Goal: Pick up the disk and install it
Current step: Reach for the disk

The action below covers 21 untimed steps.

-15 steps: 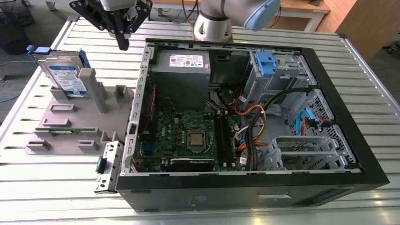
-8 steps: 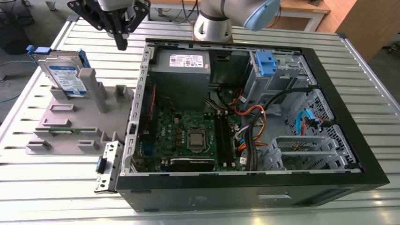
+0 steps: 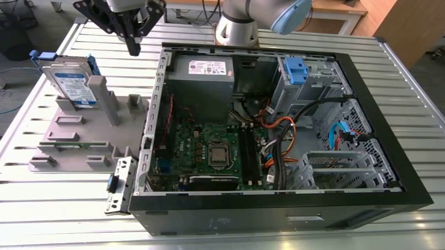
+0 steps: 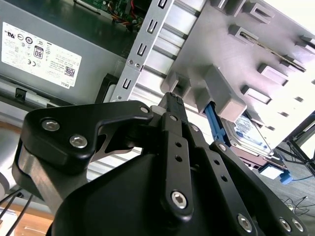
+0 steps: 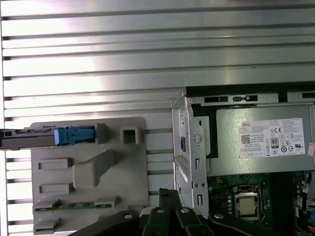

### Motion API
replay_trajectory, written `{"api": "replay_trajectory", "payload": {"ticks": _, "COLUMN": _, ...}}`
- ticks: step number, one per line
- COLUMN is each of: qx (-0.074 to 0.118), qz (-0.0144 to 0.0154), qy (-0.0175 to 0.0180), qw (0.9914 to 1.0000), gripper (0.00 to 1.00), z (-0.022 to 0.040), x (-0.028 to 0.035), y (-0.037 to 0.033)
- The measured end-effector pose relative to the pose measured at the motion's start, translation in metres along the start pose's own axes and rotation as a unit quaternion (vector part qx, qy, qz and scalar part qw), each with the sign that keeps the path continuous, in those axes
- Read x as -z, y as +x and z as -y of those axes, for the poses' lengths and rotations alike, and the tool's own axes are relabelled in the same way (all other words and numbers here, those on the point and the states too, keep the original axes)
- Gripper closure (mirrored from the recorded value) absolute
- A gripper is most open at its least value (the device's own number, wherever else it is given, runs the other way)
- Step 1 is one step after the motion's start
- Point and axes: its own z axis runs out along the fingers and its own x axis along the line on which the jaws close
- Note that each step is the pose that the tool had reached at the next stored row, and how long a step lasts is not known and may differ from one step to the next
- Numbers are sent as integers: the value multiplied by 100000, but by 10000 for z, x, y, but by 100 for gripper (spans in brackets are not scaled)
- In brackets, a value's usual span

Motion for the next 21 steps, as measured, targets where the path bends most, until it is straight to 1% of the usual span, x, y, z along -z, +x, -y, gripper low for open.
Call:
{"api": "replay_trajectory", "payload": {"ticks": 12, "qx": -3, "qz": -1, "qy": 1, "qw": 100000, "gripper": 89, "z": 3, "x": 0, "y": 34}}
{"api": "replay_trajectory", "payload": {"ticks": 21, "qx": 0, "qz": -1, "qy": 2, "qw": 100000, "gripper": 89, "z": 8, "x": 0, "y": 109}}
